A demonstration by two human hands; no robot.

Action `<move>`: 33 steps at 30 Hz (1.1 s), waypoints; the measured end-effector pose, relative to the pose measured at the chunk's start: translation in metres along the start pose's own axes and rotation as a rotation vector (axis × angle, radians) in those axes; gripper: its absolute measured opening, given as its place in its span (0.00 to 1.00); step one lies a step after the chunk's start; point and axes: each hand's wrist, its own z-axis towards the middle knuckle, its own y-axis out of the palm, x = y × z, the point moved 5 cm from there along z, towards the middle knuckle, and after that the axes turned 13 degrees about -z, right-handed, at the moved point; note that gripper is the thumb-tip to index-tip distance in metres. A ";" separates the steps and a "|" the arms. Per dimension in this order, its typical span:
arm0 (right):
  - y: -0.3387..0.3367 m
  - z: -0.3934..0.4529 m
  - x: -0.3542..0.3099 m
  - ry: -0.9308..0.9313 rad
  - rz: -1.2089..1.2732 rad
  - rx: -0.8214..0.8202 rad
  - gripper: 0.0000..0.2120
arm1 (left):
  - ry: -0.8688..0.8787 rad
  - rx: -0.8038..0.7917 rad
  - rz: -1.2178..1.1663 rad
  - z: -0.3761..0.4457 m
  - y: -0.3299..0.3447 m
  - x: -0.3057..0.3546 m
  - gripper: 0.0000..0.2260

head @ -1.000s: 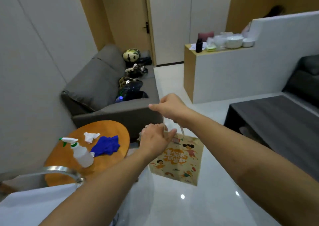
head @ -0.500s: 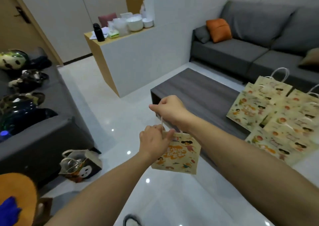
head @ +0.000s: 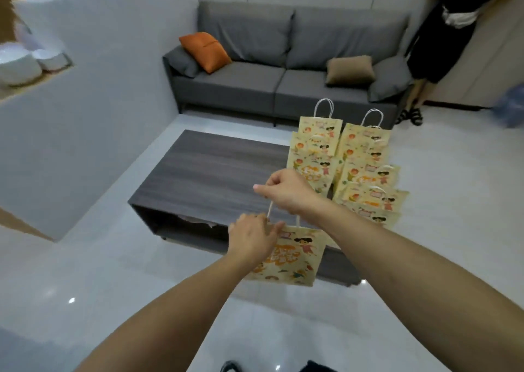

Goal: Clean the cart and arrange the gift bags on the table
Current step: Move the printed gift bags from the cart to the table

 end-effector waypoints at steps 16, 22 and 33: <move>-0.048 0.181 0.087 0.103 0.066 0.137 0.17 | 0.090 -0.185 0.051 0.203 0.052 0.026 0.11; -0.058 0.249 0.127 0.118 0.094 0.068 0.17 | 0.019 -0.252 0.094 0.273 0.076 0.035 0.11; -0.047 0.308 0.195 0.196 0.090 -0.022 0.11 | -0.057 -0.376 0.244 0.359 0.138 0.049 0.16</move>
